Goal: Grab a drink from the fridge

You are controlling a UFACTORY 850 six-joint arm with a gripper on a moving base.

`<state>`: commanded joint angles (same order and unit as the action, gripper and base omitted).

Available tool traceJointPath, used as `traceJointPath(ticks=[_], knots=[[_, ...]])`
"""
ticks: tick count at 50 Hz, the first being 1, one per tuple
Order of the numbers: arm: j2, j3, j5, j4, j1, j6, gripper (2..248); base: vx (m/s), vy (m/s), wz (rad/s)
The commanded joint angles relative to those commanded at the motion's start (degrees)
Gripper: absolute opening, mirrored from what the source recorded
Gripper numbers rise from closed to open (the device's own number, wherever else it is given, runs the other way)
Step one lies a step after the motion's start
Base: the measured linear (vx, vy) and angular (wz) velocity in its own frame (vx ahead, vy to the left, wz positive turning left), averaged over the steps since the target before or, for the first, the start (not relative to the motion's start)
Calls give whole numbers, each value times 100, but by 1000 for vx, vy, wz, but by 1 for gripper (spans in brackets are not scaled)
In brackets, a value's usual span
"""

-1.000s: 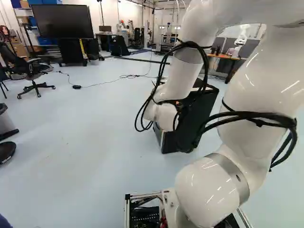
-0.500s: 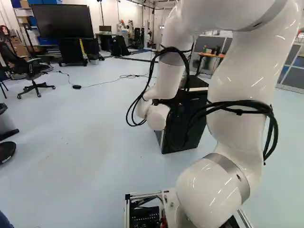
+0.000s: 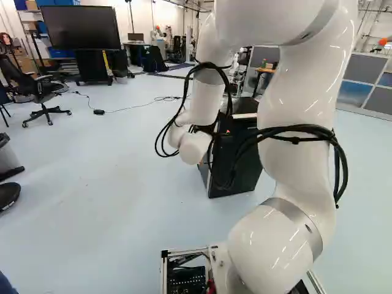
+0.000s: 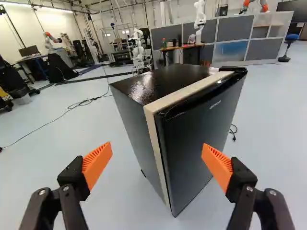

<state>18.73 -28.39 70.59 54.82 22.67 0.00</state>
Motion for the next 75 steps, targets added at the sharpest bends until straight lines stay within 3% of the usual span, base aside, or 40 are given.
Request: traceJointPath(ticks=[26, 54, 75], knots=[[300, -404, 0, 0, -294, 0, 247, 0, 0, 0], [600, -809, 0, 193, -384, 0, 247, 0, 0, 0], [1089, -1106, 0, 473, -423, 0, 247, 0, 0, 0]])
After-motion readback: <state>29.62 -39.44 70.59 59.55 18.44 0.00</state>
